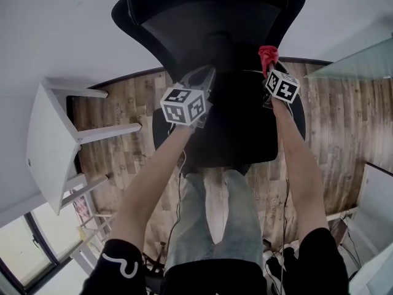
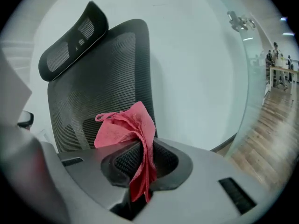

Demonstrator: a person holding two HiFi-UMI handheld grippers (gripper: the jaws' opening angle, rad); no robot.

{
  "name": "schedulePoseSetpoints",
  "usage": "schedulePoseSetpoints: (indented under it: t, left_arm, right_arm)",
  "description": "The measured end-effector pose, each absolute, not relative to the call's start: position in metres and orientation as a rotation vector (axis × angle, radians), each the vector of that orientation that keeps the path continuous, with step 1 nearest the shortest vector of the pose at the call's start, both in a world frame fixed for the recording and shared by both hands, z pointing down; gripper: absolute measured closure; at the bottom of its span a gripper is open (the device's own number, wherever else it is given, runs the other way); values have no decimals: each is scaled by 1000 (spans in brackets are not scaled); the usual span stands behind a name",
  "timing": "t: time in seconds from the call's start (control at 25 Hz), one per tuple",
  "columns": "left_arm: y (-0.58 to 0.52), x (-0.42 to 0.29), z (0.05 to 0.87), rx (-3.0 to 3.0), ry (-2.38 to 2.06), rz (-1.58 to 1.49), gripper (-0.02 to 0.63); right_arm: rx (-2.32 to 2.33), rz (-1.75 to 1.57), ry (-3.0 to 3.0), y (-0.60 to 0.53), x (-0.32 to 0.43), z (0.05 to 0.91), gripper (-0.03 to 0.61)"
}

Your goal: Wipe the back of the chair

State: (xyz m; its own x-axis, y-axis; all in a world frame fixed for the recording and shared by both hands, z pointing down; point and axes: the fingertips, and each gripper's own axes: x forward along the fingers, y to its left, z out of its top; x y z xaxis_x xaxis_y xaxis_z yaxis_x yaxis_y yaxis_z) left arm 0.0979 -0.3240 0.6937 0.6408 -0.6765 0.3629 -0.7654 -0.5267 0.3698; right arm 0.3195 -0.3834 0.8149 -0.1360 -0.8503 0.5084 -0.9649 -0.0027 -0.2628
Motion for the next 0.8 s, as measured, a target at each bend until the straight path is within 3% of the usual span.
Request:
schedulePoseSetpoints:
  t: [0.32, 0.8]
  left_arm:
    - [-318, 74, 698, 2354, -1115, 251, 589]
    - [-301, -43, 697, 2324, -1165, 260, 590]
  right_arm:
    - [1962, 850, -2034, -363, 308, 808, 512]
    - [1848, 865, -2118, -347, 174, 808, 512]
